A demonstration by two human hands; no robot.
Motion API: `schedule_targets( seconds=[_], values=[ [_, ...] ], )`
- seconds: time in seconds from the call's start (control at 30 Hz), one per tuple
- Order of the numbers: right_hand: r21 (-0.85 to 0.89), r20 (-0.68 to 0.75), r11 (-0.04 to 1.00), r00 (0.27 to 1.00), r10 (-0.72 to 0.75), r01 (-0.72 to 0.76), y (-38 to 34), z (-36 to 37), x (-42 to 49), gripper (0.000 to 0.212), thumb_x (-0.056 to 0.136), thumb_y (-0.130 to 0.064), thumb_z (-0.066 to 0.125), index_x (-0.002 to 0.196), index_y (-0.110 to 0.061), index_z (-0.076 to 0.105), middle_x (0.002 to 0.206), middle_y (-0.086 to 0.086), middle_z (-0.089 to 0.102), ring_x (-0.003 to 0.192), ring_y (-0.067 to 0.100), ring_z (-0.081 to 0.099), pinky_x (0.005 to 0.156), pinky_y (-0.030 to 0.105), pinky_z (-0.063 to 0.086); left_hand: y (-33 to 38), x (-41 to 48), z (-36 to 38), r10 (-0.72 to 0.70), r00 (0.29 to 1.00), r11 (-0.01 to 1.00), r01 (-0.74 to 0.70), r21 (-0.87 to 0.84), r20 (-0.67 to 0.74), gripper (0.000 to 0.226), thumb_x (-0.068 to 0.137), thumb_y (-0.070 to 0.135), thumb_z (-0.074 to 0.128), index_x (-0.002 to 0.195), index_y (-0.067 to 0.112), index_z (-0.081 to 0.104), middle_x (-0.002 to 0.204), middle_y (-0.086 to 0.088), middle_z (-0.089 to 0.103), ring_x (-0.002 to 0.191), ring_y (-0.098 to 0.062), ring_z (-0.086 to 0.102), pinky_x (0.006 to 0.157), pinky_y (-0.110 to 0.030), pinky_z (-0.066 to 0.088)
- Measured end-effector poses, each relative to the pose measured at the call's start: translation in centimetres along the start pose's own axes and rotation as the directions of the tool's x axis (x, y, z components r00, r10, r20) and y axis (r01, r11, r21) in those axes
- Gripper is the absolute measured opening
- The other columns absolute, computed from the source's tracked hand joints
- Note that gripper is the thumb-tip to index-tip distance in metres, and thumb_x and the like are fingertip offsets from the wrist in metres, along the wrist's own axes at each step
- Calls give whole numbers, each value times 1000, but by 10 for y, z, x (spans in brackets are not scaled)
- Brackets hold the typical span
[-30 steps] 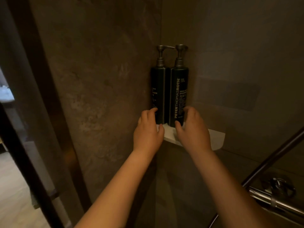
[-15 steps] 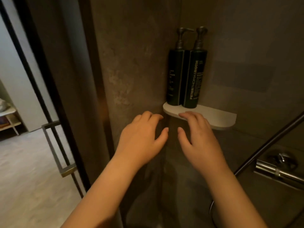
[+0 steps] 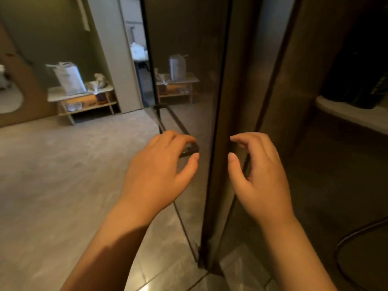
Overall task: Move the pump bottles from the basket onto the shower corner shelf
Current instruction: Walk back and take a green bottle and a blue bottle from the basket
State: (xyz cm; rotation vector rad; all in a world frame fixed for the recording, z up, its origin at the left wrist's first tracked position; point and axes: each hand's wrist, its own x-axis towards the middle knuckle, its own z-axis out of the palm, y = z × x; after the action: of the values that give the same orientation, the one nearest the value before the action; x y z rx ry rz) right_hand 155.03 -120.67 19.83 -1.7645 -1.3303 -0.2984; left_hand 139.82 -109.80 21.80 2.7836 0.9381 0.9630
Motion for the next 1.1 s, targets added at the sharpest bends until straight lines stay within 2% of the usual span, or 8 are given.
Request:
schedule_targets(
  seconds=[0.17, 0.27, 0.33, 0.57, 0.77, 0.83, 0.93, 1.1],
  values=[
    [51, 195, 998, 980, -42, 33, -48, 57, -11, 44, 89, -47, 46, 129, -28, 45, 126, -13, 43, 116, -3, 36, 88, 3, 27, -62, -51, -30, -194, 981, 976, 193, 104, 0, 41, 89, 45, 45, 121, 23, 58, 114, 1, 57, 106, -16, 51, 73, -29, 39],
    [66, 289, 997, 955, -65, 48, -68, 89, -13, 53, 88, -50, 47, 136, -28, 39, 134, -11, 39, 123, 4, 34, 96, 16, 28, -91, -75, -43, -299, 954, 941, 296, 162, -3, 43, 90, 45, 44, 125, 23, 55, 120, 1, 55, 110, -18, 49, 78, -30, 38],
    [92, 329, 994, 941, -83, 56, -79, 107, -12, 55, 88, -50, 47, 137, -30, 36, 137, -11, 37, 125, 5, 32, 97, 21, 30, -107, -87, -49, -348, 937, 920, 344, 186, -9, 44, 91, 45, 43, 127, 23, 54, 121, 1, 54, 112, -17, 48, 79, -30, 35],
    [195, 449, 976, 875, -179, 100, -96, 172, 22, 53, 90, -49, 45, 139, -31, 34, 142, -9, 34, 130, 6, 28, 101, 24, 28, -167, -97, -56, -512, 858, 823, 502, 266, -37, 50, 92, 48, 41, 135, 24, 45, 131, 1, 49, 119, -16, 41, 92, -33, 34],
    [278, 520, 956, 822, -234, 96, -100, 244, 74, 51, 93, -46, 44, 139, -28, 37, 144, -7, 35, 133, 9, 27, 108, 29, 28, -224, -69, -46, -629, 772, 713, 619, 330, -90, 52, 92, 50, 39, 139, 26, 41, 138, 4, 44, 126, -14, 36, 98, -33, 33],
    [295, 511, 945, 812, -281, 141, -100, 267, 97, 51, 93, -45, 44, 139, -26, 38, 144, -5, 36, 134, 10, 28, 108, 29, 28, -240, -49, -44, -638, 758, 691, 641, 334, -135, 51, 93, 49, 39, 138, 25, 42, 138, 3, 44, 127, -14, 36, 97, -34, 33],
    [295, 492, 929, 799, -347, 222, -98, 296, 136, 52, 92, -48, 43, 139, -26, 38, 144, -5, 36, 133, 11, 29, 104, 26, 27, -260, -18, -42, -635, 749, 667, 655, 353, -188, 51, 94, 48, 39, 139, 24, 42, 139, 2, 45, 127, -15, 38, 97, -33, 34],
    [353, 529, 910, 756, -385, 217, -99, 348, 180, 54, 91, -51, 44, 139, -28, 36, 143, -6, 37, 131, 12, 32, 99, 25, 29, -294, 11, -33, -677, 704, 601, 697, 391, -214, 53, 94, 49, 36, 140, 24, 40, 140, 1, 44, 126, -16, 38, 97, -33, 34]
  ],
)
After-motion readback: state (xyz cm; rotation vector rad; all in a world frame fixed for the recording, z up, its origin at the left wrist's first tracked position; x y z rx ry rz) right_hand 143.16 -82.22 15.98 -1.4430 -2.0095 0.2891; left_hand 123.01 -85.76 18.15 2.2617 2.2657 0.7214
